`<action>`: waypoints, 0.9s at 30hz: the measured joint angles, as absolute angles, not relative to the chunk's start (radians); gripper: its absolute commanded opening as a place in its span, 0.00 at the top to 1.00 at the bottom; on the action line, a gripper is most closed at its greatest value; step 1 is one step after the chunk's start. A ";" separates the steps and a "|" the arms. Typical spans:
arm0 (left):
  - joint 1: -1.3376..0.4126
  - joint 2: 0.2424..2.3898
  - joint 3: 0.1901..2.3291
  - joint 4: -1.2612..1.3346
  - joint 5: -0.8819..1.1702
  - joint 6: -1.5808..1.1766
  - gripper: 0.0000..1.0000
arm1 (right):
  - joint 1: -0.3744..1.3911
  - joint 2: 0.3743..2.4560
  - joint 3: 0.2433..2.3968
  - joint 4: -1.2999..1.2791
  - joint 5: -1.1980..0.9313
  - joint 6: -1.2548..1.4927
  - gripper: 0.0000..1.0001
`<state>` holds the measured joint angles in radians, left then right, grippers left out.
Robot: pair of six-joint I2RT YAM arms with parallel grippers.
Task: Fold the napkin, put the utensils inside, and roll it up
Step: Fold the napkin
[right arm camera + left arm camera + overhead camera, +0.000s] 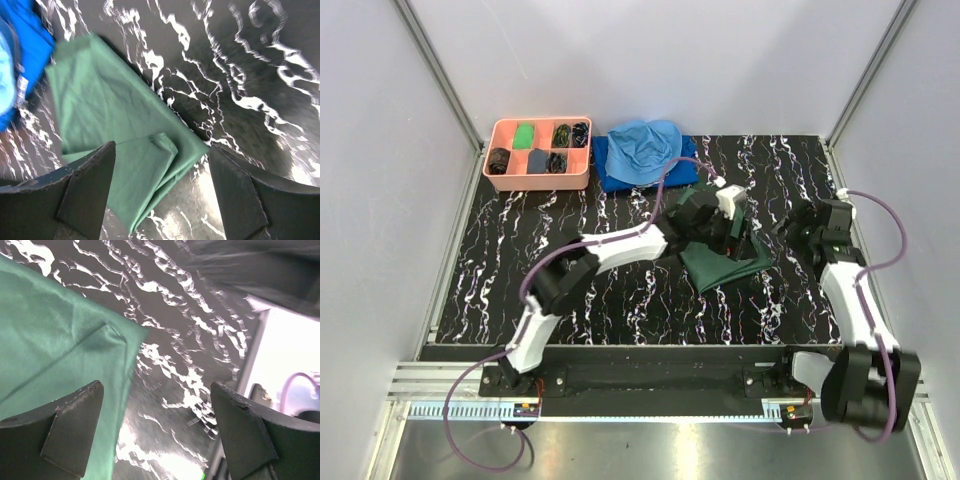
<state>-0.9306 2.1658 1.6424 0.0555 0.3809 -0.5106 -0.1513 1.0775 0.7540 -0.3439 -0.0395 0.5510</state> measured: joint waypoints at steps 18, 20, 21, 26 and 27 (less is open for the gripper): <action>-0.648 1.613 1.018 0.096 0.355 -0.558 0.07 | -0.167 1.524 0.823 -0.228 -0.305 0.358 0.20; -0.637 1.600 1.003 0.088 0.355 -0.552 0.07 | -0.167 1.524 0.820 -0.229 -0.302 0.347 0.21; -0.632 1.596 1.001 0.082 0.355 -0.550 0.07 | -0.167 1.525 0.820 -0.229 -0.300 0.342 0.21; -0.609 1.589 0.983 0.076 0.356 -0.547 0.07 | -0.167 1.550 0.819 -0.230 -0.297 0.319 0.24; -0.607 1.589 0.978 0.076 0.356 -0.547 0.07 | -0.167 1.556 0.819 -0.231 -0.297 0.316 0.26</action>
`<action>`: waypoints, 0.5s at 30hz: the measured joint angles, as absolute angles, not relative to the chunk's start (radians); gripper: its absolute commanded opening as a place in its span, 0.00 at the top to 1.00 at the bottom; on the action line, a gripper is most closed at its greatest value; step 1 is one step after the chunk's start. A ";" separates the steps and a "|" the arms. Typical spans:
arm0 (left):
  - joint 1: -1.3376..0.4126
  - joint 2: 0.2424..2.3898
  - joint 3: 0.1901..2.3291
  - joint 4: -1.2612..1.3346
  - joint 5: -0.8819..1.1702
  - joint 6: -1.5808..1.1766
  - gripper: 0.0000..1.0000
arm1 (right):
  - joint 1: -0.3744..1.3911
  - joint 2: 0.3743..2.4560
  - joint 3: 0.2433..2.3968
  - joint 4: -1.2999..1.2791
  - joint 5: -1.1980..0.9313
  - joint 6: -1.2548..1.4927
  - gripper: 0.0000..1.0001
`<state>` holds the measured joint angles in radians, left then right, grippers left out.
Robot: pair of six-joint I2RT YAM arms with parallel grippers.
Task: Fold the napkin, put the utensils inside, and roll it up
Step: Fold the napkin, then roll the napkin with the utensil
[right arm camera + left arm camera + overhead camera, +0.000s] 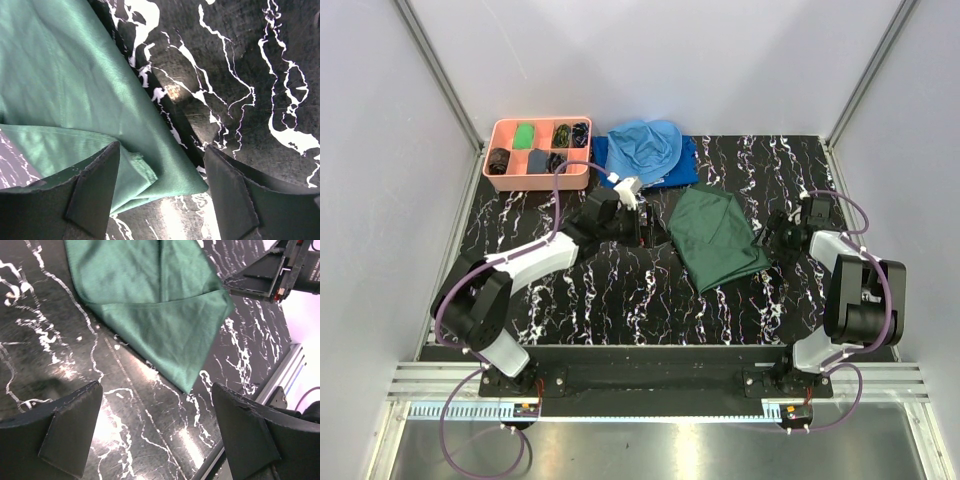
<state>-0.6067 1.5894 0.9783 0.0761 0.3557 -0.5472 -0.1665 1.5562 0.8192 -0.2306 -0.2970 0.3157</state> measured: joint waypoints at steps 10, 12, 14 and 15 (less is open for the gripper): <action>-0.593 1.567 0.971 0.043 0.360 -0.539 0.07 | -0.167 1.646 0.877 -0.301 -0.304 0.279 0.57; -0.585 1.552 0.966 0.039 0.360 -0.532 0.06 | -0.167 1.650 0.880 -0.311 -0.308 0.278 0.63; -0.574 1.532 0.956 0.038 0.360 -0.527 0.06 | -0.167 1.650 0.880 -0.324 -0.314 0.281 0.71; -0.570 1.523 0.951 0.036 0.360 -0.524 0.06 | -0.167 1.650 0.880 -0.330 -0.318 0.282 0.73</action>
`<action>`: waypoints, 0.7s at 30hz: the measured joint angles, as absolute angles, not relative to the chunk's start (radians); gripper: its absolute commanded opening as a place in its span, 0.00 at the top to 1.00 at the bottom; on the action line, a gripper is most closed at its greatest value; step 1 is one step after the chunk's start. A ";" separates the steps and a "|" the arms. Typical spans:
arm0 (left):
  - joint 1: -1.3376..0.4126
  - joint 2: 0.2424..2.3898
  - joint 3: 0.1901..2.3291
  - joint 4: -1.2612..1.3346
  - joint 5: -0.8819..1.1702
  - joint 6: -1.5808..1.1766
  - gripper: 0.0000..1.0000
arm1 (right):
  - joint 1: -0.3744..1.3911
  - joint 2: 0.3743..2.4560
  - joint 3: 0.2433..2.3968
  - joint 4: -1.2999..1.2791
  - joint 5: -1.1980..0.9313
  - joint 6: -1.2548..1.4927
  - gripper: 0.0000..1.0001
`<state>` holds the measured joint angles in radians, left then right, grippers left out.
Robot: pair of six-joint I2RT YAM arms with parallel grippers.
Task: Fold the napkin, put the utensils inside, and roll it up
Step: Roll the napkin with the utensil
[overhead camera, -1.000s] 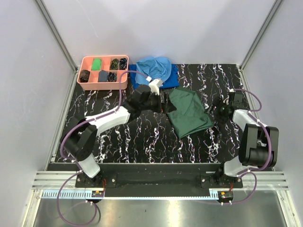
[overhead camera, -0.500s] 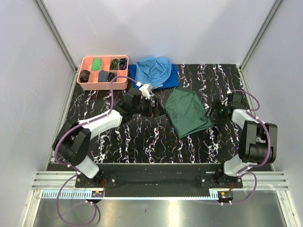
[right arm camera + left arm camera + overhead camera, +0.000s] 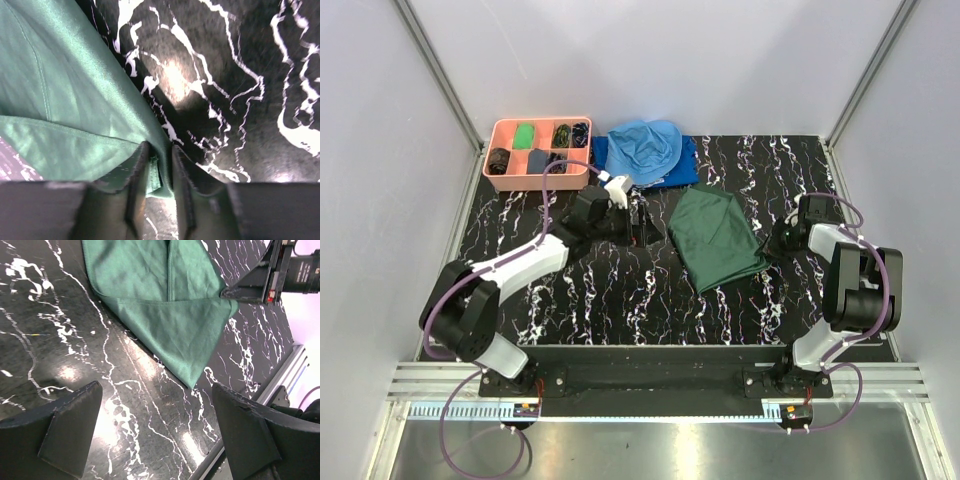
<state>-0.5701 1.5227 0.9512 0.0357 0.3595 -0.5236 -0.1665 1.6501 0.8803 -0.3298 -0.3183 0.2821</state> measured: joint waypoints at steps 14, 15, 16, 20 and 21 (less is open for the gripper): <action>-0.535 1.361 0.789 -0.027 0.316 -0.518 0.05 | 0.012 1.581 0.802 -0.358 -0.366 0.458 1.00; -0.535 1.343 0.775 -0.032 0.309 -0.521 0.06 | 0.042 1.567 0.788 -0.355 -0.362 0.486 1.00; -0.535 1.320 0.756 -0.033 0.301 -0.523 0.06 | 0.075 1.549 0.770 -0.353 -0.358 0.519 1.00; -0.530 1.233 0.656 -0.033 0.272 -0.544 0.06 | 0.194 1.441 0.656 -0.294 -0.334 0.683 1.00; -0.529 1.213 0.628 -0.037 0.261 -0.553 0.06 | 0.221 1.406 0.619 -0.270 -0.325 0.736 1.00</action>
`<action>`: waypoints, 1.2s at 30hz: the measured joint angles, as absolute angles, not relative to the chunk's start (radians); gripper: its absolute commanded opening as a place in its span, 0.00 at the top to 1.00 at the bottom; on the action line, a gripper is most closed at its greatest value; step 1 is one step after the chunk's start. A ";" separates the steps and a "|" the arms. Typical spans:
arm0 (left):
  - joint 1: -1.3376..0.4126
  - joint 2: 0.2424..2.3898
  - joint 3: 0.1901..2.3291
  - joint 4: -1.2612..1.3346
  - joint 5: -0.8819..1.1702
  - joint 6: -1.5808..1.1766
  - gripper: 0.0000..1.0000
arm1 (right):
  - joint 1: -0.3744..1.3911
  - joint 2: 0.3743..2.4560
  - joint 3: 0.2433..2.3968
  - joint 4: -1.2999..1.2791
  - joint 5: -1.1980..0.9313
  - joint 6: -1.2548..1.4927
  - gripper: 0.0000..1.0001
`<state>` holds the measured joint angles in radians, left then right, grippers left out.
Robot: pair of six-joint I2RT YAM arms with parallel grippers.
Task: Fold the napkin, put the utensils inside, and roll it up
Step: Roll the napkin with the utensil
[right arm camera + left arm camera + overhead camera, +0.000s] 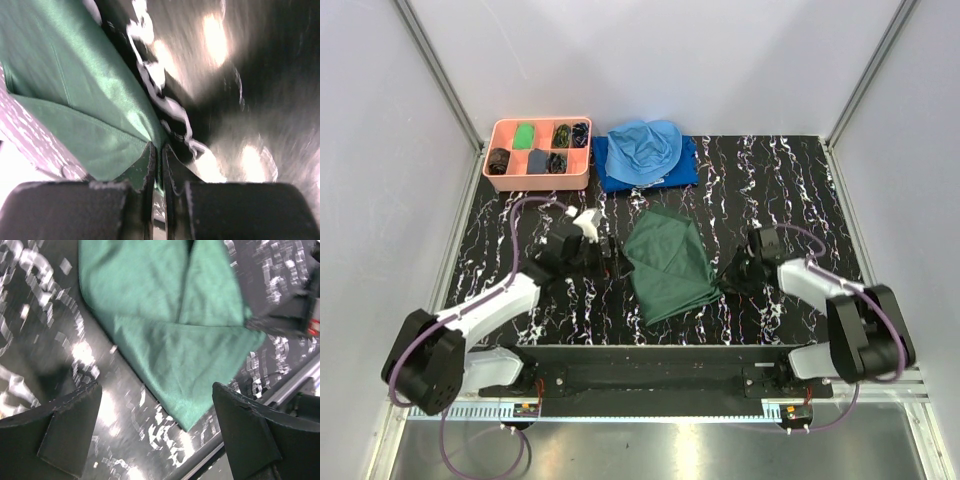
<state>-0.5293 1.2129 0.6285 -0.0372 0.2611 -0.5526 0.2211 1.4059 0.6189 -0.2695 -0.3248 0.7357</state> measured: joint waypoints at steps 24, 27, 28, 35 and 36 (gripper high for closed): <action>-0.522 1.301 0.371 0.276 0.299 -0.752 0.10 | 0.746 1.288 0.411 -0.015 0.159 1.486 1.00; -0.524 1.290 0.378 0.244 0.267 -0.749 0.10 | 0.753 1.296 0.411 -0.006 0.176 1.515 1.00; -0.523 1.281 0.378 0.232 0.256 -0.749 0.11 | 0.753 1.298 0.411 -0.003 0.177 1.521 1.00; -0.522 1.175 0.309 0.194 0.207 -0.789 0.21 | 0.753 1.307 0.411 0.009 0.186 1.539 1.00; -0.522 1.164 0.296 0.205 0.205 -0.797 0.23 | 0.753 1.308 0.411 0.010 0.187 1.539 1.00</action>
